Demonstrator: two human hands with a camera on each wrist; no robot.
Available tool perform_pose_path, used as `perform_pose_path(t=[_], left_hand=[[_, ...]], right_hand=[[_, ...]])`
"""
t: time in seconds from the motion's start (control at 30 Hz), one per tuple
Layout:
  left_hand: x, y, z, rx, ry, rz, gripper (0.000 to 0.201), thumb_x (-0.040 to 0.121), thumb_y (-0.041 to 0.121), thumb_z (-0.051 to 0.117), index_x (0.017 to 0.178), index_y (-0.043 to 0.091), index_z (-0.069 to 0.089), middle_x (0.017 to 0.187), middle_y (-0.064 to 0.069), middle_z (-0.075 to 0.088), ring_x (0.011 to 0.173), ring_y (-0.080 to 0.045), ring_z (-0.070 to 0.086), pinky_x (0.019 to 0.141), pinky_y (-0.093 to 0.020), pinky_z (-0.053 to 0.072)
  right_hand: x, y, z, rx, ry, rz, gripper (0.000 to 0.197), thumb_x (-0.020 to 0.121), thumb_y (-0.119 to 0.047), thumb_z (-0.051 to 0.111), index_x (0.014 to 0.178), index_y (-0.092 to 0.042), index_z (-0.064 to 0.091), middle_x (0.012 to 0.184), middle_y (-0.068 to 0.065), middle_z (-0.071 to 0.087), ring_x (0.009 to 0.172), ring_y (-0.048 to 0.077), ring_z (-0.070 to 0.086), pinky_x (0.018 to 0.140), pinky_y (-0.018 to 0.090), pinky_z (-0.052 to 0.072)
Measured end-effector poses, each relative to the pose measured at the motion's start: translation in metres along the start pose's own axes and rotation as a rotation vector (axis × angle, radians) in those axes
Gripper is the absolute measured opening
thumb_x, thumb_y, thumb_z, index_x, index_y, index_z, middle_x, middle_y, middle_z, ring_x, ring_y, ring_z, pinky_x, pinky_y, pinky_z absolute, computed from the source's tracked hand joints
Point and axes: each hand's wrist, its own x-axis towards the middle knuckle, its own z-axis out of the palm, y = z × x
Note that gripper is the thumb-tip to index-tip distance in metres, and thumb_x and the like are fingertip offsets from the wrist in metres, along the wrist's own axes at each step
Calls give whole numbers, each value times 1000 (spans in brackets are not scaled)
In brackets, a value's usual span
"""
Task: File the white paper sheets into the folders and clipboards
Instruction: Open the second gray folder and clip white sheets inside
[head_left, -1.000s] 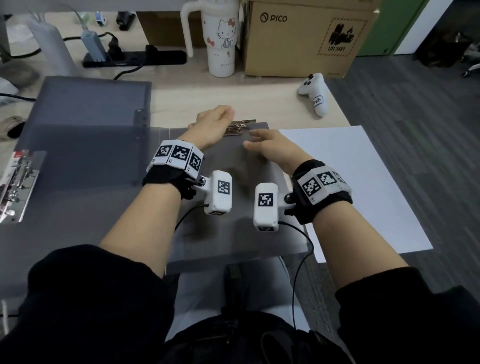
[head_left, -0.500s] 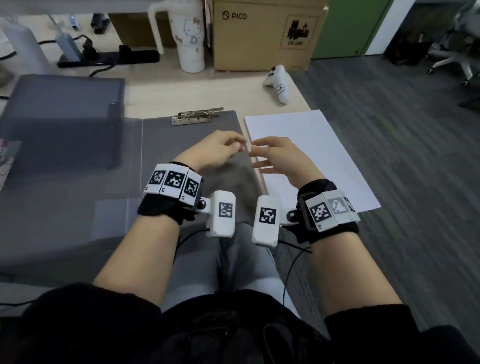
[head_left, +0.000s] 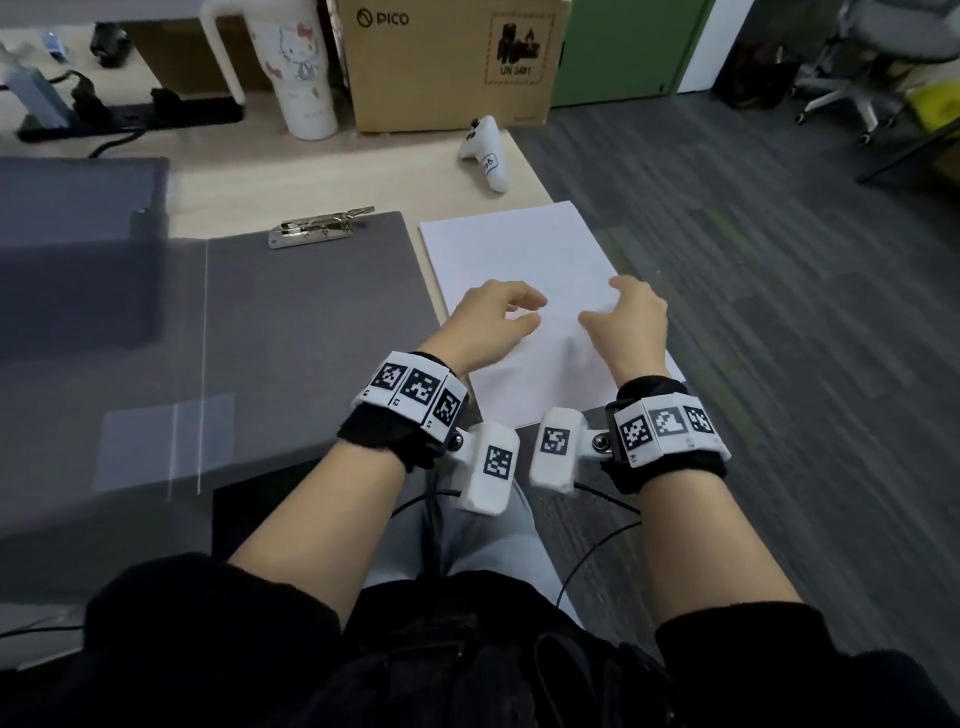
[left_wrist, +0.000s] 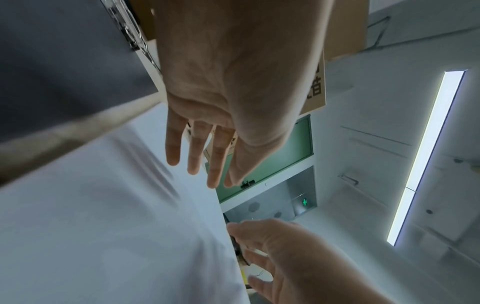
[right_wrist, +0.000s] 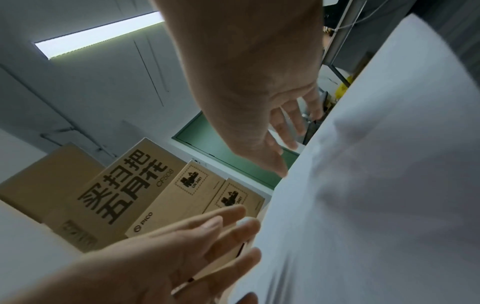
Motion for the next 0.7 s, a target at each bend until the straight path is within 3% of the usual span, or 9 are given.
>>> perform_pose_path(t=[0.1, 0.2, 0.33, 0.43, 0.53, 0.63, 0.7], left_hand=[[7, -3, 8, 18, 5, -54, 31, 92, 14, 52, 122, 14, 60, 130, -2, 59, 124, -18, 51, 98, -22, 35], [13, -10, 13, -42, 16, -99, 31, 91, 10, 53, 121, 9, 60, 128, -5, 61, 123, -16, 53, 99, -22, 37], [17, -18, 14, -268, -2, -150, 28, 92, 5, 54, 119, 6, 62, 119, -6, 63, 111, -12, 56, 87, -12, 41], [19, -14, 14, -485, -26, -179, 28, 94, 11, 54, 120, 3, 60, 112, -10, 63, 106, -14, 57, 84, -9, 47], [20, -5, 15, -677, -18, -200, 32, 95, 22, 52, 119, 2, 61, 108, -8, 64, 102, -17, 60, 76, -10, 53], [22, -1, 13, -775, 25, -231, 20, 93, 30, 55, 95, 16, 69, 84, 8, 73, 90, -10, 60, 82, -23, 51], [21, -1, 12, -815, 45, -277, 13, 92, 28, 59, 85, 21, 68, 71, 11, 70, 78, -6, 60, 74, -22, 50]], right_hand=[[5, 14, -4, -162, -68, 94, 54, 77, -20, 71, 120, 2, 48, 129, 20, 53, 127, 37, 42, 104, 50, 38], [8, 20, -6, -110, -84, 122, 61, 72, -20, 78, 119, 3, 47, 128, 20, 52, 122, 36, 47, 99, 45, 42], [10, 20, -8, -67, 67, 12, 37, 71, -5, 67, 107, -1, 59, 112, 17, 62, 105, 36, 57, 78, 34, 42], [5, 8, -17, 27, 149, -111, 20, 79, -14, 60, 93, -4, 71, 91, 16, 70, 86, 34, 63, 71, 32, 47], [3, -7, -21, 140, 66, -203, 21, 85, -22, 62, 94, -8, 75, 94, 12, 74, 91, 24, 69, 83, 33, 53], [1, -15, -18, 174, -92, -240, 22, 79, -22, 72, 100, -13, 75, 107, 8, 72, 103, 20, 66, 93, 32, 51], [-2, -20, -17, 212, -158, -248, 25, 76, -22, 76, 100, -16, 75, 106, 6, 72, 101, 17, 66, 92, 30, 52]])
